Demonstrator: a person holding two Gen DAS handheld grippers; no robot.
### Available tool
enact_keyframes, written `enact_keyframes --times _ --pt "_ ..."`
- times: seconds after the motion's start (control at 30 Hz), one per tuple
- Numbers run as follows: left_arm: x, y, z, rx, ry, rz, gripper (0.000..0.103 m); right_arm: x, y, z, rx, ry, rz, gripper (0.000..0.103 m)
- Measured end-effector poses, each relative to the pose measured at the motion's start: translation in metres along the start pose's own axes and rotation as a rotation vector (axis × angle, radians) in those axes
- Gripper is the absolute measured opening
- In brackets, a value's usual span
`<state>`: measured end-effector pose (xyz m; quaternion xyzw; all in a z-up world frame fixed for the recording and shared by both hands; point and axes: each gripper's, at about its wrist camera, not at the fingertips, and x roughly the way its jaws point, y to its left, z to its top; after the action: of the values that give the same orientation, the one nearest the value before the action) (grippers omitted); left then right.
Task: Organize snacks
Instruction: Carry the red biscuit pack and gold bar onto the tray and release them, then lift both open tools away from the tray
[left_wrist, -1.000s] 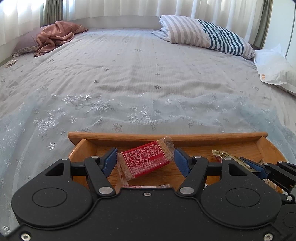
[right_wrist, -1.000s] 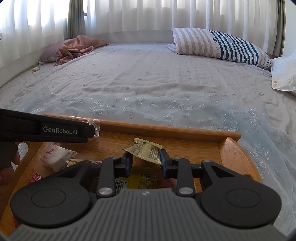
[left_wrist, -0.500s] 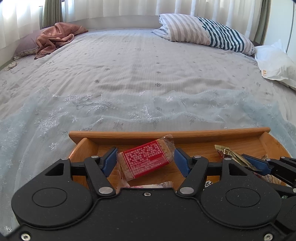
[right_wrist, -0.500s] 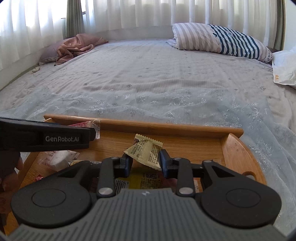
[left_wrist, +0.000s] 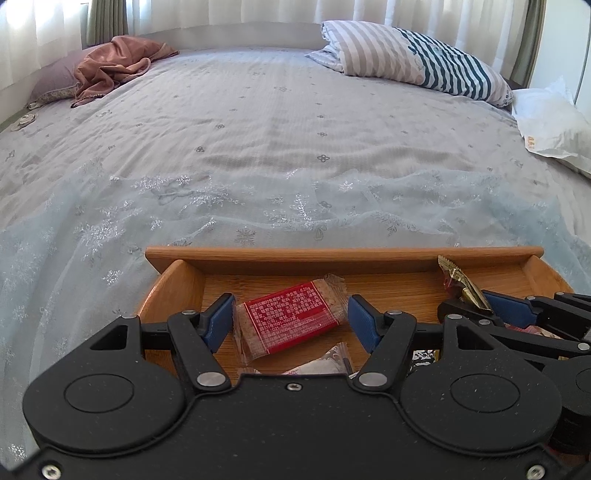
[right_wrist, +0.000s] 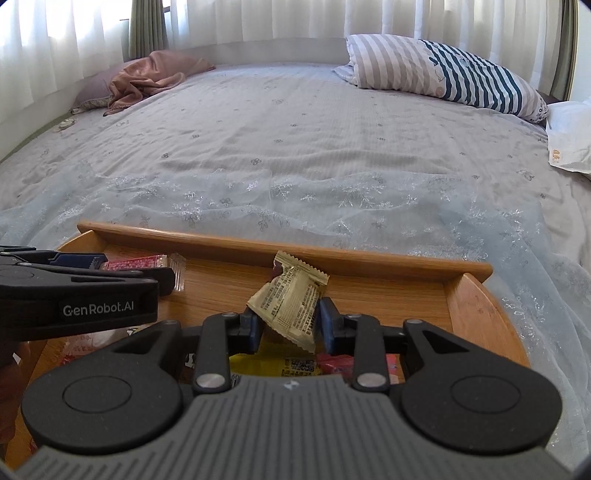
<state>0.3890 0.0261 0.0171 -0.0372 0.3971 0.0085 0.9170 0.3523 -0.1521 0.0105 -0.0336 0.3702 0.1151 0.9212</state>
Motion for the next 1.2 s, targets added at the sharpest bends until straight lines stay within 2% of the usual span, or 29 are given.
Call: enact_keyframes --times 0.17,0.4,0.47,0.63,1.2 --pt "-0.001 -0.001 -0.001 0.010 0.002 0.001 0.065 -0.002 0.000 -0.003 0.000 -0.012 0.014 0.049" --pt "-0.003 -0.001 -0.002 0.008 0.006 0.010 0.067 -0.007 -0.004 -0.003 0.026 -0.032 0.033 0.055" --pt "-0.004 -0.002 -0.002 0.011 0.005 0.013 0.067 -0.009 -0.004 -0.003 0.030 -0.040 0.038 0.060" --pt "-0.012 -0.002 -0.002 0.014 0.000 0.023 0.077 -0.017 -0.005 -0.004 0.034 -0.051 0.034 0.065" --pt "-0.053 0.000 -0.009 0.017 -0.027 0.017 0.089 -0.054 -0.010 -0.007 0.053 -0.113 0.023 0.081"
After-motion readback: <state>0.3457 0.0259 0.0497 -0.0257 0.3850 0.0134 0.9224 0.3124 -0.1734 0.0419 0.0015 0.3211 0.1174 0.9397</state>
